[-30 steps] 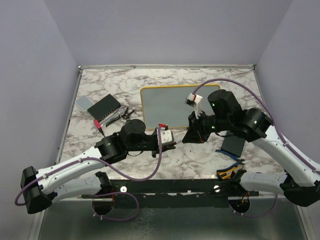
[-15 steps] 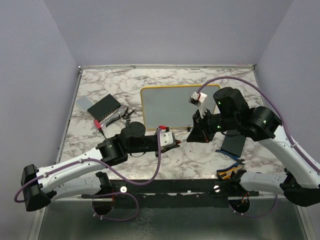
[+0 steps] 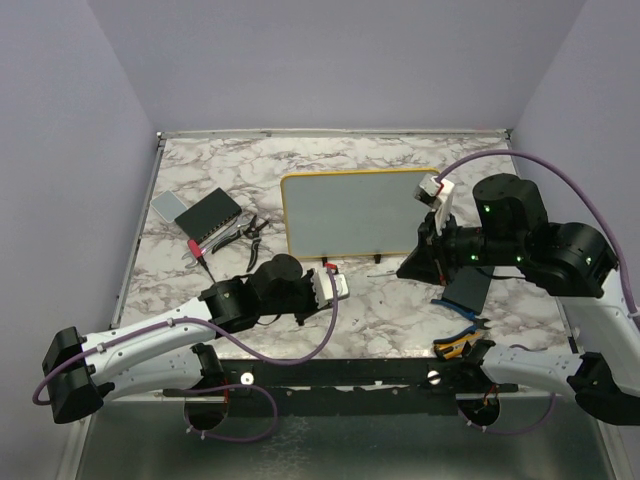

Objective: Write a sentence on the whiteboard
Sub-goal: Place the pen cap at the center of the board, then write a sentence on the whiteboard.

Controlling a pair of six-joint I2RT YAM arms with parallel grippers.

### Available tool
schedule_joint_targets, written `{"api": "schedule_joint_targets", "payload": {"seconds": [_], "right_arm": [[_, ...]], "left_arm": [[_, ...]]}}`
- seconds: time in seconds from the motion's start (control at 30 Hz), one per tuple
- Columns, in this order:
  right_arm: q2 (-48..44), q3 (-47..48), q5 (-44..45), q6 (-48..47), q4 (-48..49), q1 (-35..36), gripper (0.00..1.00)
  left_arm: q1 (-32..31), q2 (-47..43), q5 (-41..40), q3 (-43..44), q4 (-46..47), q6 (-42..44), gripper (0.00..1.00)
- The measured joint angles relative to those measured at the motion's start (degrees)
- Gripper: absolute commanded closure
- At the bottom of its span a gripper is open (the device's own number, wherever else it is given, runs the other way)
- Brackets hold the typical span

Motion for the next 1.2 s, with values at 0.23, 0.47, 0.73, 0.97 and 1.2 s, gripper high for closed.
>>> {"api": "schedule_joint_targets", "payload": {"seconds": [0.23, 0.47, 0.73, 0.97, 1.2], "right_arm": [[0.3, -3.8, 5.7, 0.3, 0.4, 0.0, 1.0], [-4.8, -19.1, 13.3, 2.6, 10.9, 0.0, 0.99], [-11.5, -32.8, 20.5, 5.2, 24.2, 0.0, 1.0], [-14.2, -38.3, 23.7, 6.1, 32.0, 0.0, 0.99], [-14.5, -40.0, 25.5, 6.3, 35.2, 0.0, 0.99]], "left_arm": [[0.0, 0.3, -2.4, 0.1, -0.3, -3.2, 0.81], [0.0, 7.3, -5.0, 2.6, -0.8, -15.7, 0.77], [-0.1, 17.6, -8.4, 3.1, -0.9, -26.3, 0.74], [-0.4, 24.3, -10.2, 2.8, -0.8, -28.9, 0.62], [-0.5, 22.7, -13.2, 2.3, -0.7, -29.9, 0.39]]}}
